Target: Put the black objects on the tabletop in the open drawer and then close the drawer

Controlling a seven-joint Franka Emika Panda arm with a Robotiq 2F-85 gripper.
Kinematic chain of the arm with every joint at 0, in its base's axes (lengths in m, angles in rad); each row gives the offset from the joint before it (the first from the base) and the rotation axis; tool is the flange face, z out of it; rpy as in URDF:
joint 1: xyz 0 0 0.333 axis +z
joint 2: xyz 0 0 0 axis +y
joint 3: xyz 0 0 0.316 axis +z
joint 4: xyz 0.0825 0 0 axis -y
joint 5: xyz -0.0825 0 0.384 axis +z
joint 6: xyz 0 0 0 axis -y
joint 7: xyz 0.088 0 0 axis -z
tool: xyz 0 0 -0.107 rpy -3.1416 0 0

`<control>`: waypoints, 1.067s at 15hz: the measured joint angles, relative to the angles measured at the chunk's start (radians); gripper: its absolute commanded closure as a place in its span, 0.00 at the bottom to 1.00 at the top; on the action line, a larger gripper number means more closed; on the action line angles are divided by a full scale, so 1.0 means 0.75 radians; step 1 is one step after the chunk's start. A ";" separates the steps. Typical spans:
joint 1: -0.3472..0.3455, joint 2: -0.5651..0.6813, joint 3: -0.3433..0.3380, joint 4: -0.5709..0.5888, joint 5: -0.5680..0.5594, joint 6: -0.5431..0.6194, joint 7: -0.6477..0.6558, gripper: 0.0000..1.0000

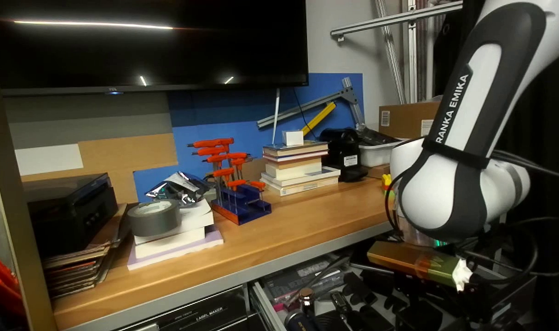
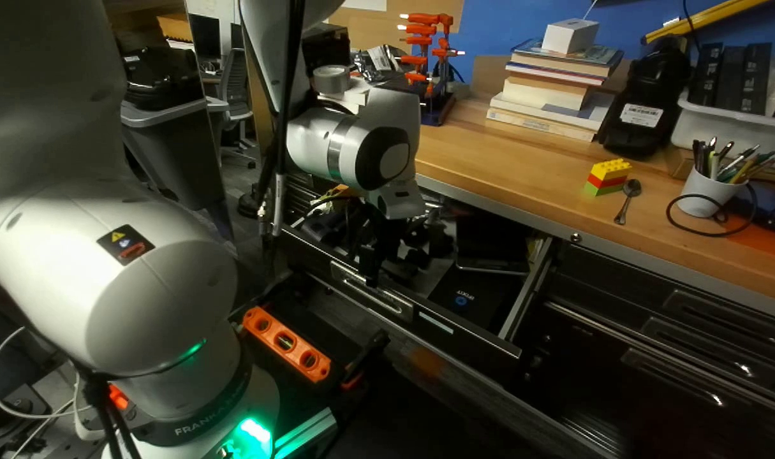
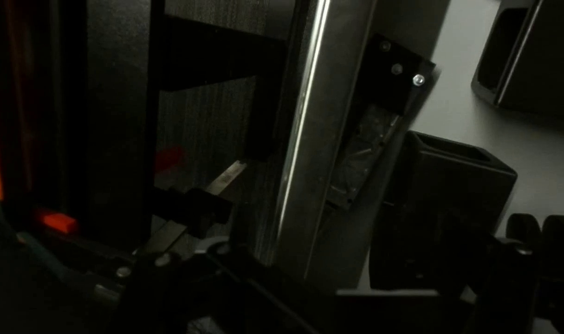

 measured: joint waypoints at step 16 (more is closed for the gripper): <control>-0.312 0.205 0.476 0.040 0.686 0.668 -0.366 0.00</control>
